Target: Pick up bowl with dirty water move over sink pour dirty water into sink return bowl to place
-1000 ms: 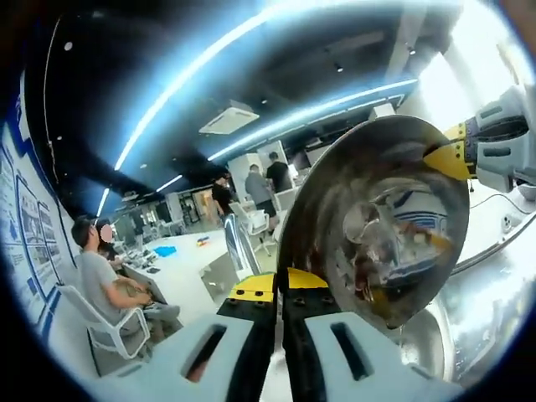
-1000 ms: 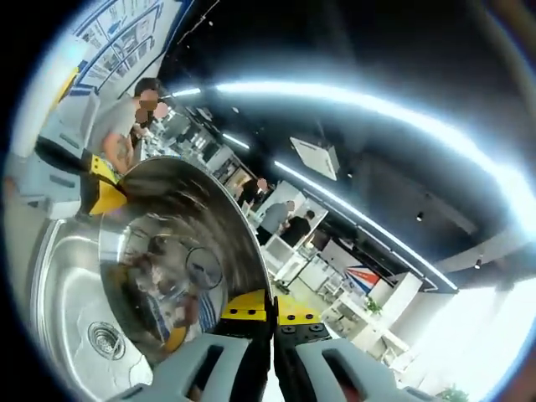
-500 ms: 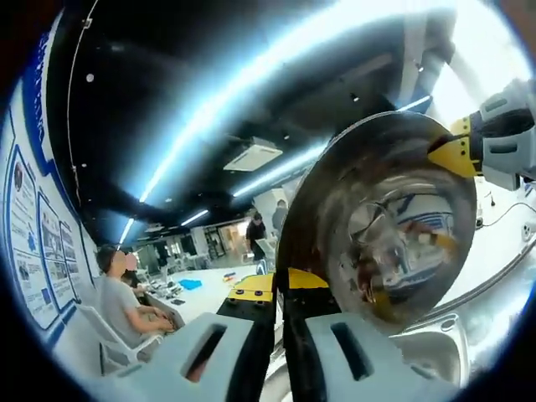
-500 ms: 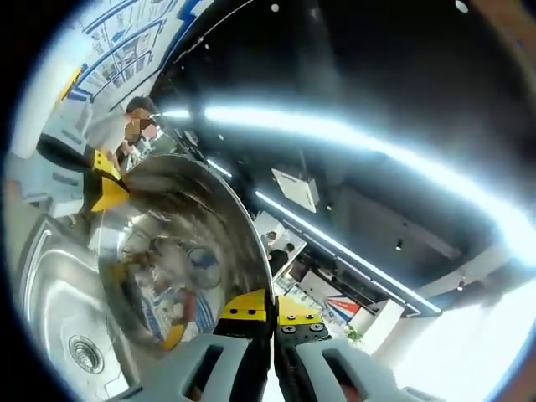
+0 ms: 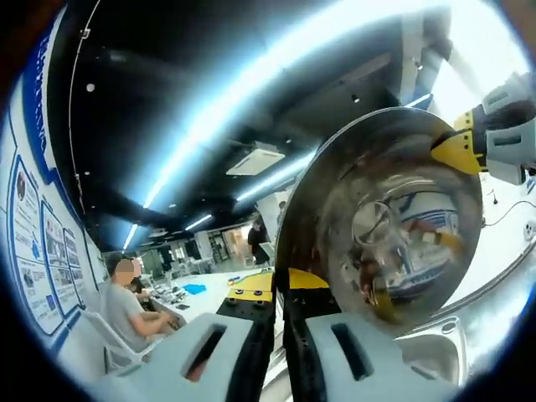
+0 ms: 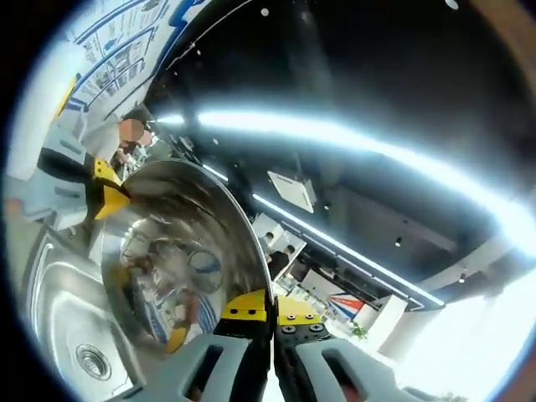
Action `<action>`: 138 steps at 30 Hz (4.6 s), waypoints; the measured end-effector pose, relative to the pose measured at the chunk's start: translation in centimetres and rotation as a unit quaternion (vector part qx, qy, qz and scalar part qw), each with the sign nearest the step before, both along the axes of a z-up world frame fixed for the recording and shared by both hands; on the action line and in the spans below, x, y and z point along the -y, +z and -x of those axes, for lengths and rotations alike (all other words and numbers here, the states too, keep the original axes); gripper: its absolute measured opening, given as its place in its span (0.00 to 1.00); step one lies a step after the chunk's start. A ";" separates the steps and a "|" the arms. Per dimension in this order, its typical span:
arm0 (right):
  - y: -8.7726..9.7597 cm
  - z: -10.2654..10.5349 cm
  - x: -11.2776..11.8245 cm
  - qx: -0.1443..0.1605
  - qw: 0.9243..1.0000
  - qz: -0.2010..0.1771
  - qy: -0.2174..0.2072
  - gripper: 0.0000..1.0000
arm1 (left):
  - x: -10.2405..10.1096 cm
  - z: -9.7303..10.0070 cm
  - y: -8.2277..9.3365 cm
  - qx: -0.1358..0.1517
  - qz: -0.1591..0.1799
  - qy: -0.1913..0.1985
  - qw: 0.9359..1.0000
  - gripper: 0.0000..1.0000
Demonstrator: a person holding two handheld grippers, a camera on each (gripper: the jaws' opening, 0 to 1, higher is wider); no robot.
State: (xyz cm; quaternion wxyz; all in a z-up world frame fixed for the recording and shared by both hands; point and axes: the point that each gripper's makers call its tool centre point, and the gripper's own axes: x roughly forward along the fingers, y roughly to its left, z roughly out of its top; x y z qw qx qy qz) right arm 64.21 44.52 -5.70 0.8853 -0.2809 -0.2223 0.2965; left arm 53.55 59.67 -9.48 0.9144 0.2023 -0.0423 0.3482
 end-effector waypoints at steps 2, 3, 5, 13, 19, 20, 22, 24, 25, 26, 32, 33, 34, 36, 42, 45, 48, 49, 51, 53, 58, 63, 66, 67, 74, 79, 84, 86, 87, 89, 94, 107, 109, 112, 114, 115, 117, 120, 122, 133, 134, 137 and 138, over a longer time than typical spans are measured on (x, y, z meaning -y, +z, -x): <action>-0.2 -0.4 0.4 -0.003 1.000 0.016 -0.008 0.00 | 0.4 -0.6 -0.6 -0.025 0.016 -0.018 0.999 0.00; -0.1 -0.5 0.5 -0.004 1.000 0.014 -0.007 0.00 | 0.5 -0.5 -0.3 -0.019 0.013 -0.016 1.000 0.00; -0.3 -0.7 0.8 -0.019 1.000 0.014 -0.007 0.00 | 0.8 -0.6 -0.1 -0.032 -0.008 -0.010 0.999 0.00; -1.1 -1.5 2.6 -0.081 0.996 0.040 -0.015 0.00 | 2.4 -1.9 -1.4 -0.104 0.035 -0.048 0.993 0.00; -2.2 -2.4 4.8 -0.137 0.988 0.065 -0.028 0.00 | 4.5 -3.0 -1.7 -0.143 0.034 -0.068 0.987 0.00; -2.5 -2.6 5.3 -0.145 0.986 0.079 -0.035 0.00 | 4.9 -3.2 -1.8 -0.148 0.039 -0.074 0.985 0.00; -2.9 -3.0 6.4 -0.163 0.982 0.083 -0.038 0.00 | 5.9 -3.6 -1.9 -0.160 0.039 -0.082 0.983 0.00; -2.9 -3.3 7.3 -0.168 0.981 0.085 -0.043 0.00 | 6.8 -3.9 -1.8 -0.165 0.039 -0.088 0.982 0.00; -3.1 -3.4 7.9 -0.176 0.979 0.088 -0.046 0.00 | 7.3 -4.1 -1.9 -0.171 0.041 -0.091 0.980 0.00; -3.2 -3.5 8.5 -0.184 0.977 0.092 -0.051 0.00 | 7.9 -4.2 -2.1 -0.174 0.044 -0.093 0.979 0.00; -5.0 -4.2 12.4 -0.246 0.960 0.114 -0.074 0.00 | 11.6 -5.5 -3.4 -0.201 0.046 -0.124 0.971 0.00; -5.0 -4.5 13.2 -0.243 0.960 0.116 -0.078 0.00 | 12.3 -5.8 -3.5 -0.205 0.047 -0.132 0.969 0.00; -5.4 -4.6 14.0 -0.246 0.957 0.127 -0.088 0.00 | 13.0 -5.9 -3.7 -0.209 0.050 -0.137 0.967 0.00; -5.8 -4.8 15.3 -0.256 0.954 0.128 -0.095 0.00 | 14.4 -6.3 -4.2 -0.226 0.041 -0.143 0.963 0.00; -6.7 -5.0 19.2 -0.291 0.940 0.135 -0.119 0.00 | 17.7 -7.2 -4.6 -0.247 0.043 -0.170 0.953 0.00; -7.4 -5.2 21.1 -0.311 0.932 0.139 -0.126 0.00 | 19.3 -7.7 -4.7 -0.243 0.063 -0.190 0.949 0.00; -7.8 -5.2 22.9 -0.331 0.925 0.136 -0.131 0.00 | 20.8 -8.0 -5.3 -0.254 0.075 -0.206 0.942 0.00; -8.1 -5.1 23.5 -0.338 0.920 0.140 -0.138 0.00 | 21.5 -8.1 -5.6 -0.261 0.074 -0.210 0.939 0.00; -8.7 -5.2 24.6 -0.340 0.916 0.152 -0.149 0.00 | 22.8 -8.3 -6.3 -0.281 0.075 -0.219 0.931 0.00; -9.1 -5.1 25.8 -0.348 0.910 0.158 -0.160 0.00 | 23.9 -8.7 -6.6 -0.284 0.079 -0.231 0.927 0.00; -11.5 -4.2 29.4 -0.397 0.883 0.179 -0.173 0.00 | 26.4 -9.1 -8.0 -0.307 0.115 -0.262 0.908 0.00; -12.9 -3.8 32.5 -0.432 0.863 0.182 -0.191 0.00 | 29.5 -9.3 -9.4 -0.339 0.108 -0.279 0.892 0.00; -13.8 -3.5 34.2 -0.441 0.853 0.193 -0.203 0.00 | 31.5 -9.1 -10.5 -0.364 0.104 -0.296 0.877 0.00; -14.1 -3.4 34.7 -0.444 0.850 0.197 -0.205 0.00 | 32.0 -9.2 -10.7 -0.365 0.111 -0.300 0.874 0.00; -16.6 -2.6 38.0 -0.482 0.826 0.196 -0.216 0.00 | 34.9 -9.3 -12.4 -0.392 0.107 -0.317 0.857 0.00; -18.8 -2.0 40.5 -0.513 0.804 0.192 -0.231 0.00 | 37.5 -9.3 -14.3 -0.419 0.082 -0.334 0.840 0.00; -21.3 -1.5 42.9 -0.543 0.781 0.186 -0.244 0.00 | 39.6 -9.3 -16.7 -0.439 0.088 -0.348 0.823 0.00; -22.5 -0.8 43.6 -0.558 0.770 0.187 -0.246 0.00 | 40.2 -9.3 -17.6 -0.450 0.086 -0.350 0.817 0.00; -23.1 -0.6 43.9 -0.564 0.765 0.188 -0.247 0.00 | 40.7 -9.1 -18.3 -0.460 0.087 -0.352 0.810 0.00; -24.1 -0.3 44.6 -0.575 0.756 0.190 -0.249 0.00 | 41.3 -8.9 -19.4 -0.474 0.091 -0.354 0.801 0.00; -26.4 0.8 45.7 -0.608 0.730 0.182 -0.253 0.00 | 42.4 -8.5 -21.7 -0.506 0.098 -0.359 0.778 0.00; -30.9 3.1 47.5 -0.680 0.664 0.190 -0.248 0.00 | 44.3 -7.6 -25.5 -0.568 0.122 -0.363 0.728 0.00; -31.4 3.2 47.6 -0.686 0.657 0.192 -0.246 0.00 | 44.4 -7.4 -26.1 -0.580 0.122 -0.361 0.720 0.00; -31.8 2.7 47.6 -0.686 0.658 0.188 -0.246 0.00 | 44.4 -7.9 -26.4 -0.576 0.119 -0.359 0.725 0.00; -31.9 2.8 47.7 -0.694 0.651 0.187 -0.242 0.00 | 44.4 -8.1 -26.5 -0.583 0.126 -0.356 0.719 0.00; -31.9 2.6 47.7 -0.695 0.653 0.182 -0.241 0.00 | 44.4 -8.2 -26.6 -0.586 0.127 -0.355 0.717 0.00; -32.1 2.1 47.6 -0.688 0.661 0.183 -0.237 0.00 | 44.6 -8.3 -26.6 -0.588 0.120 -0.357 0.716 0.00; -32.3 1.5 47.6 -0.681 0.671 0.181 -0.231 0.00 | 44.6 -8.9 -26.9 -0.580 0.099 -0.359 0.725 0.00; -32.4 1.1 47.4 -0.671 0.682 0.180 -0.226 0.00 | 44.6 -9.3 -27.1 -0.576 0.097 -0.355 0.730 0.00; -33.1 -0.6 47.3 -0.651 0.714 0.147 -0.212 0.00 | 44.5 -11.3 -28.0 -0.533 0.086 -0.373 0.755 0.00; -33.3 -0.6 47.4 -0.652 0.713 0.146 -0.211 0.00 | 44.6 -11.5 -28.0 -0.525 0.088 -0.377 0.758 0.00; -33.5 -0.8 47.4 -0.649 0.723 0.132 -0.198 0.00 | 44.7 -12.0 -28.1 -0.510 0.093 -0.383 0.764 0.00; -33.7 -0.9 47.4 -0.649 0.724 0.126 -0.195 0.00 | 44.8 -12.1 -28.2 -0.505 0.094 -0.386 0.766 0.00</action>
